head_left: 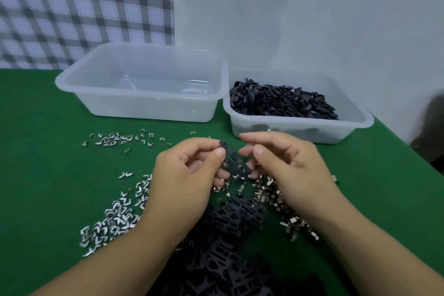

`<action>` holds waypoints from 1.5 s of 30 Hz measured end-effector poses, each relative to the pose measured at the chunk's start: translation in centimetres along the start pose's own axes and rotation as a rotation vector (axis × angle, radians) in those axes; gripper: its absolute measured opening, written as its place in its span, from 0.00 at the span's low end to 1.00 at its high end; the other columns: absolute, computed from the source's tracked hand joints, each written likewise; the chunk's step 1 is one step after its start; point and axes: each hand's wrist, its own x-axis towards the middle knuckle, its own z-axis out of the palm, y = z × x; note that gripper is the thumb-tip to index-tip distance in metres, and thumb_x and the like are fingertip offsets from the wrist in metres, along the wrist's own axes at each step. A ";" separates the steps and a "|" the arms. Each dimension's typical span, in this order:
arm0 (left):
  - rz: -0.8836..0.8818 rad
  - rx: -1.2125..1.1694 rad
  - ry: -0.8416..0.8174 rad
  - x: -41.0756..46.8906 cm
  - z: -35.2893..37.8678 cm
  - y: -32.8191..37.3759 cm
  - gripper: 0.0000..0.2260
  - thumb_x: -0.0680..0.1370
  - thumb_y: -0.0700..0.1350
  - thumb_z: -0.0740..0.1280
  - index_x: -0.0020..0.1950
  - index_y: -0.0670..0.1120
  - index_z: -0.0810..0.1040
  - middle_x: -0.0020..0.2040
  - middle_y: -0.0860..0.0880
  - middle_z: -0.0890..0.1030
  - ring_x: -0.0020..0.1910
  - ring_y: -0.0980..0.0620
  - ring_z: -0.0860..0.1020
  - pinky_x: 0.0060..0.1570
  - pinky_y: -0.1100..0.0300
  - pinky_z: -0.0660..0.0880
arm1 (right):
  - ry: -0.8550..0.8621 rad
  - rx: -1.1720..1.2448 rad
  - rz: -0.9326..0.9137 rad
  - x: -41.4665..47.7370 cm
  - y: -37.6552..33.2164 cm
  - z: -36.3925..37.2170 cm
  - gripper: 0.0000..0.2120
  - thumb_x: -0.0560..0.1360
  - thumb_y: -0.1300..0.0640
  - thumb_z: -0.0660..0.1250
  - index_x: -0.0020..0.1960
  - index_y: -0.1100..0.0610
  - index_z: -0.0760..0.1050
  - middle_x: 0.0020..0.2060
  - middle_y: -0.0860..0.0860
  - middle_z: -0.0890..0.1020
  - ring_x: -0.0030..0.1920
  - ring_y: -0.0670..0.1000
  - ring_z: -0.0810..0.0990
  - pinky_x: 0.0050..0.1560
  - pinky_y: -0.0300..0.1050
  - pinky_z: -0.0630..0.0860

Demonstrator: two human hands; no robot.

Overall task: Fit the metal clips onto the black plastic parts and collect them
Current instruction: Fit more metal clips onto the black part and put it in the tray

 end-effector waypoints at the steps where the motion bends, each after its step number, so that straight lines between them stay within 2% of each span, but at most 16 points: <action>1: -0.012 -0.016 0.007 0.1 -0.1 -0.1 0.06 0.74 0.34 0.68 0.42 0.45 0.80 0.32 0.46 0.83 0.28 0.55 0.81 0.29 0.67 0.76 | 0.001 0.013 0.010 0.0 0.1 0.0 0.12 0.76 0.67 0.61 0.51 0.56 0.80 0.37 0.51 0.83 0.35 0.47 0.79 0.39 0.39 0.78; 3: -0.031 -0.035 0.017 0.1 -0.1 -0.1 0.04 0.75 0.35 0.68 0.42 0.43 0.79 0.33 0.43 0.83 0.30 0.52 0.83 0.30 0.66 0.78 | -0.006 0.021 0.035 0.0 0.3 -0.1 0.09 0.75 0.66 0.63 0.50 0.57 0.80 0.34 0.52 0.82 0.34 0.47 0.80 0.38 0.38 0.77; 7: -0.056 -0.072 0.020 0.1 -0.1 -0.1 0.05 0.75 0.36 0.68 0.42 0.44 0.78 0.31 0.45 0.83 0.32 0.50 0.84 0.31 0.65 0.78 | 0.012 0.007 0.031 -0.1 0.5 -0.2 0.08 0.69 0.66 0.71 0.45 0.55 0.81 0.34 0.52 0.83 0.35 0.49 0.81 0.39 0.38 0.78; 10: -0.054 -0.076 -0.020 0.1 0.0 0.0 0.05 0.75 0.35 0.68 0.45 0.45 0.79 0.30 0.45 0.83 0.33 0.50 0.84 0.32 0.66 0.78 | 0.095 -0.005 -0.024 0.2 0.4 -0.3 0.07 0.69 0.66 0.71 0.42 0.54 0.81 0.32 0.52 0.83 0.32 0.47 0.80 0.37 0.36 0.78; 12: -0.044 -0.073 -0.025 0.0 0.0 0.0 0.06 0.75 0.35 0.68 0.46 0.45 0.79 0.31 0.44 0.83 0.33 0.50 0.84 0.33 0.66 0.78 | 0.113 -0.040 -0.052 0.3 0.3 -0.5 0.08 0.71 0.65 0.69 0.43 0.53 0.82 0.33 0.52 0.84 0.32 0.46 0.81 0.37 0.36 0.78; 16: -0.031 -0.077 0.070 0.3 -0.3 -0.1 0.06 0.76 0.35 0.67 0.46 0.46 0.77 0.31 0.46 0.83 0.33 0.50 0.84 0.33 0.66 0.78 | 0.168 -0.172 -0.068 0.8 -0.6 -2.1 0.08 0.72 0.60 0.69 0.45 0.48 0.82 0.36 0.44 0.84 0.35 0.41 0.80 0.39 0.32 0.77; 18: -0.025 -0.080 0.104 0.4 -0.3 -0.2 0.06 0.76 0.36 0.66 0.46 0.47 0.77 0.30 0.46 0.83 0.33 0.50 0.84 0.32 0.66 0.78 | 0.116 -0.376 -0.067 1.0 -1.1 -2.9 0.07 0.71 0.58 0.71 0.42 0.45 0.82 0.36 0.39 0.83 0.33 0.38 0.78 0.36 0.28 0.74; 20: -0.020 -0.078 0.115 0.5 -0.3 -0.3 0.07 0.76 0.35 0.66 0.45 0.47 0.77 0.30 0.46 0.83 0.32 0.50 0.84 0.31 0.66 0.78 | -0.021 -0.552 -0.027 1.0 -1.3 -2.8 0.05 0.71 0.55 0.71 0.40 0.45 0.81 0.35 0.40 0.82 0.33 0.38 0.77 0.33 0.28 0.73; 23: -0.012 -0.075 0.110 0.4 -0.3 -0.2 0.07 0.76 0.35 0.66 0.45 0.47 0.77 0.30 0.46 0.83 0.32 0.51 0.84 0.32 0.65 0.78 | -0.204 -0.811 -0.049 0.8 -0.8 -1.5 0.02 0.71 0.52 0.71 0.43 0.45 0.81 0.39 0.40 0.78 0.41 0.37 0.74 0.40 0.27 0.68; 26: -0.011 -0.064 0.099 0.4 -0.4 -0.2 0.06 0.76 0.36 0.66 0.46 0.47 0.77 0.30 0.46 0.82 0.32 0.51 0.83 0.32 0.65 0.79 | -0.260 -0.919 -0.108 0.9 -0.3 -0.4 0.03 0.72 0.52 0.70 0.46 0.47 0.81 0.42 0.42 0.78 0.45 0.41 0.70 0.45 0.32 0.66; 28: -0.014 -0.063 0.093 0.4 -0.3 -0.2 0.06 0.76 0.36 0.66 0.47 0.46 0.77 0.31 0.45 0.82 0.32 0.51 0.83 0.32 0.65 0.79 | -0.268 -0.951 -0.125 1.2 -0.3 0.0 0.03 0.73 0.53 0.69 0.46 0.48 0.81 0.42 0.44 0.78 0.47 0.43 0.69 0.44 0.34 0.63; 33: -0.019 -0.068 0.086 0.3 -0.2 0.0 0.05 0.76 0.35 0.66 0.47 0.45 0.77 0.30 0.46 0.82 0.31 0.52 0.83 0.32 0.65 0.78 | -0.287 -0.981 -0.157 1.6 0.0 0.5 0.03 0.74 0.54 0.67 0.42 0.50 0.78 0.40 0.43 0.76 0.41 0.41 0.67 0.40 0.36 0.60; 37: -0.021 -0.063 0.093 0.3 -0.3 0.1 0.05 0.76 0.35 0.66 0.48 0.44 0.77 0.30 0.46 0.82 0.31 0.53 0.83 0.31 0.66 0.78 | -0.273 -0.931 -0.157 1.3 0.5 0.1 0.05 0.76 0.55 0.63 0.41 0.49 0.72 0.40 0.41 0.71 0.42 0.37 0.67 0.40 0.33 0.62; 40: -0.028 -0.050 0.093 0.2 -0.3 0.0 0.05 0.76 0.35 0.66 0.48 0.44 0.77 0.31 0.44 0.82 0.32 0.54 0.83 0.31 0.67 0.78 | -0.165 -0.814 -0.139 0.7 0.5 -0.5 0.06 0.76 0.54 0.62 0.41 0.46 0.70 0.38 0.39 0.72 0.41 0.36 0.70 0.41 0.26 0.64; 43: -0.011 0.015 0.064 0.1 -0.3 -0.1 0.08 0.76 0.35 0.66 0.49 0.48 0.78 0.32 0.44 0.82 0.31 0.54 0.83 0.32 0.66 0.78 | -0.033 -0.599 -0.086 0.2 0.6 -0.9 0.06 0.75 0.56 0.64 0.40 0.48 0.73 0.33 0.42 0.77 0.32 0.40 0.73 0.34 0.28 0.68; 45: 0.021 0.087 0.045 0.0 -0.2 -0.2 0.11 0.76 0.35 0.67 0.48 0.52 0.80 0.32 0.47 0.82 0.31 0.55 0.82 0.32 0.66 0.78 | 0.053 -0.479 -0.084 0.2 0.7 -1.0 0.07 0.73 0.60 0.67 0.39 0.50 0.76 0.32 0.46 0.79 0.32 0.43 0.74 0.34 0.31 0.71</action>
